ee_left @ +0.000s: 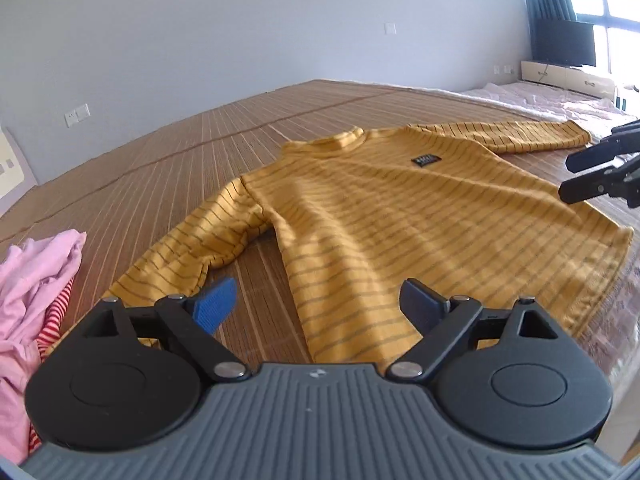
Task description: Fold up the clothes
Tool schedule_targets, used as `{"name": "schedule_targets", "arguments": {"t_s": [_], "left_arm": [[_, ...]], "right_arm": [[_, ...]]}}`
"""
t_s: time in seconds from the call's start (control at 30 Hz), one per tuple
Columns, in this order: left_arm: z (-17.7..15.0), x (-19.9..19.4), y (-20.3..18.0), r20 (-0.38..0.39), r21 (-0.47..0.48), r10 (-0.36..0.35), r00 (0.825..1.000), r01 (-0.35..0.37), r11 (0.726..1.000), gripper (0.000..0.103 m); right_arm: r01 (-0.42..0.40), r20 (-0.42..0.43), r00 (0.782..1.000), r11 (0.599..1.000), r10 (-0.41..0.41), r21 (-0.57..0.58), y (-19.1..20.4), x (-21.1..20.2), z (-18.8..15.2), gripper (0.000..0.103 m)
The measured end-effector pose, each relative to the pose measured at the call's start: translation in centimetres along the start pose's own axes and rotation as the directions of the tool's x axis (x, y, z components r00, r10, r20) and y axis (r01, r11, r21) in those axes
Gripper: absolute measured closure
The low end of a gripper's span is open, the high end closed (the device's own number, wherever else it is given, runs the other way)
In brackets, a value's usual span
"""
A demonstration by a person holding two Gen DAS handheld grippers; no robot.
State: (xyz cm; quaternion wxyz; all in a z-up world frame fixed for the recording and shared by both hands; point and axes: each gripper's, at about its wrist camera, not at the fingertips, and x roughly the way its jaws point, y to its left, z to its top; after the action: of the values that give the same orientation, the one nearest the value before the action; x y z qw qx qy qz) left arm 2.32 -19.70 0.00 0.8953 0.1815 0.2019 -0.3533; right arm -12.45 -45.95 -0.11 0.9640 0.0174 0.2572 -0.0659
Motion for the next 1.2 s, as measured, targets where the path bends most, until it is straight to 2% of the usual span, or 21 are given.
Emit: {"name": "schedule_targets", "arguments": {"t_s": [0.1,0.17,0.23,0.3,0.37,0.47,0.57,0.67,0.77,0.87,1.0,1.07,1.2], "left_arm": [[1.8,4.4,0.2,-0.031,-0.082,0.025,0.999,-0.028,0.996,0.011],[2.2,7.2,0.3,-0.071,-0.109,0.032,0.997,-0.040,0.993,0.011],[1.8,8.8,0.4,-0.077,-0.100,0.099,0.992,-0.106,0.989,0.011],[1.1,9.5,1.1,-0.080,-0.115,0.163,0.983,-0.171,0.978,0.011],[0.2,10.1,2.0,-0.109,-0.133,0.160,0.981,-0.174,0.976,0.011],[-1.0,9.6,3.3,-0.110,-0.177,0.154,0.982,-0.172,0.969,0.011],[-1.5,9.1,4.2,-0.111,-0.157,0.191,0.975,-0.207,0.966,0.008],[-1.7,8.9,4.7,-0.114,-0.148,0.195,0.974,-0.210,0.966,0.008],[-1.5,7.6,4.3,-0.114,-0.171,0.185,0.976,-0.203,0.964,0.009],[-1.5,5.8,3.3,-0.083,-0.190,0.139,0.987,-0.152,0.970,0.009],[-2.1,5.2,1.1,-0.092,-0.123,0.117,0.989,-0.128,0.984,0.009],[-3.0,5.3,0.4,-0.105,-0.080,0.141,0.984,-0.149,0.986,0.009],[-4.6,4.3,0.7,-0.081,-0.020,0.185,0.979,-0.187,0.982,0.008]], "right_arm": [[-0.026,0.031,0.999,1.000,0.025,0.013,-1.2,4.2,1.8,0.052],[-0.020,0.014,1.000,0.999,0.019,0.046,-2.1,6.4,1.9,0.056],[-0.008,0.003,1.000,0.998,0.008,0.061,-3.1,7.8,1.1,0.057],[0.030,-0.053,0.998,0.997,-0.026,0.064,-3.9,8.8,0.3,0.057],[0.071,-0.101,0.993,0.996,-0.065,0.058,-4.6,9.2,-0.3,0.056],[0.099,-0.126,0.988,0.993,-0.090,0.066,-5.5,8.9,-0.8,0.056],[0.129,-0.139,0.983,0.990,-0.120,0.059,-6.2,8.6,-1.1,0.056],[0.130,-0.135,0.983,0.990,-0.121,0.059,-6.4,8.2,-1.4,0.056],[0.127,-0.095,0.988,0.991,-0.123,0.037,-5.8,7.2,-1.3,0.056],[0.097,-0.032,0.995,0.995,-0.096,0.023,-5.0,6.5,-1.0,0.053],[0.000,-0.070,0.998,1.000,0.001,0.022,-4.1,7.5,-1.1,0.052],[0.002,-0.097,0.995,1.000,-0.002,0.000,-3.7,8.0,-1.3,0.051],[0.011,-0.108,0.994,1.000,-0.011,0.004,-3.9,8.1,-1.6,0.044]]}}
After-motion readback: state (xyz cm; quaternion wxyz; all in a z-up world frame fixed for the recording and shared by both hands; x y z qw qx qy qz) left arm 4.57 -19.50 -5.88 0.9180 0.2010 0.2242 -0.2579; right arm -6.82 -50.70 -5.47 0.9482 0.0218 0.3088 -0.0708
